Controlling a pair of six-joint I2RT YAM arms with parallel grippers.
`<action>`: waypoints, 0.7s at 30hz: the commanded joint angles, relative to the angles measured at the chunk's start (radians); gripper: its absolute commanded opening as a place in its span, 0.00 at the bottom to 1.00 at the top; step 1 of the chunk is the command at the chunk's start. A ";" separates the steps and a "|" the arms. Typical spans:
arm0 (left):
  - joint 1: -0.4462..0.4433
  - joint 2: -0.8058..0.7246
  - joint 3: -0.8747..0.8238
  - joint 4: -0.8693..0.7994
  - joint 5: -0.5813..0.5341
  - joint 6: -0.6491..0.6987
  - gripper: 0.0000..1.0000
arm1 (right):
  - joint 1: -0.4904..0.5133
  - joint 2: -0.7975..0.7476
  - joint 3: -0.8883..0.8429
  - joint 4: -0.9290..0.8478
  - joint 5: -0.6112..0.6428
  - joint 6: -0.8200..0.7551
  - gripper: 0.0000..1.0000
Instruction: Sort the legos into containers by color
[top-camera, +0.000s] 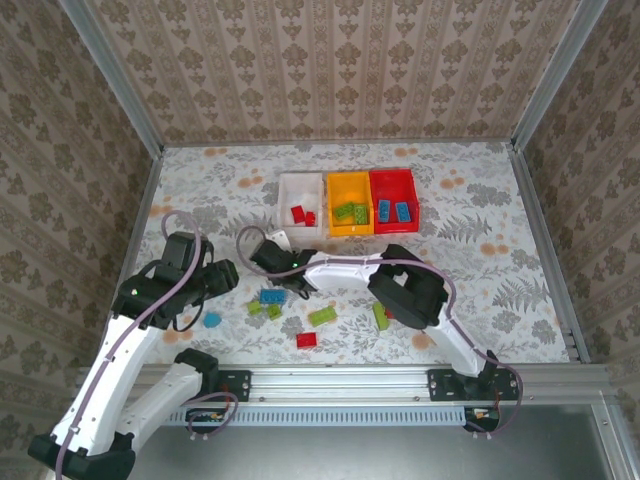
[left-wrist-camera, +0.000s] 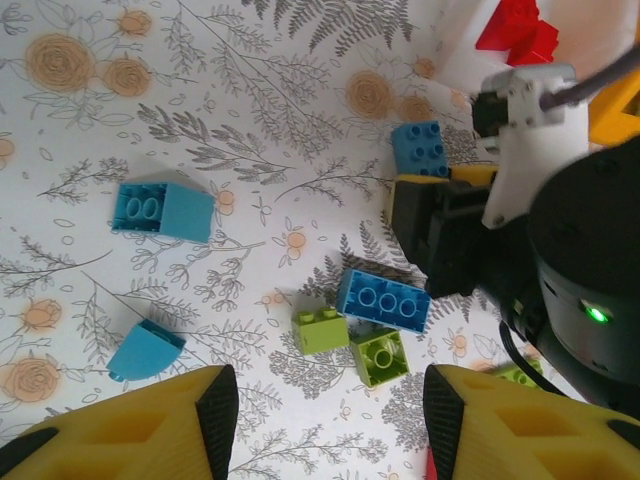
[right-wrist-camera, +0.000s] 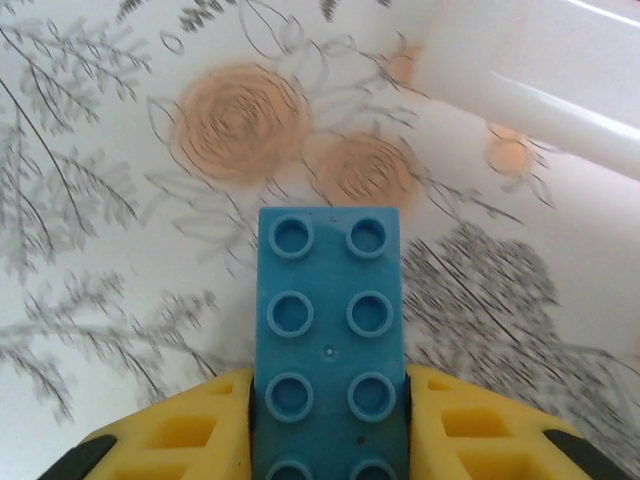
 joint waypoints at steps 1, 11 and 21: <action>0.008 0.011 -0.018 0.072 0.086 0.035 0.55 | -0.008 -0.186 -0.097 0.153 0.049 -0.088 0.29; -0.170 0.314 0.061 0.389 0.188 0.083 0.56 | -0.192 -0.626 -0.487 0.153 0.071 -0.040 0.28; -0.365 0.751 0.366 0.518 0.203 0.174 0.57 | -0.575 -0.622 -0.491 0.100 -0.116 -0.016 0.29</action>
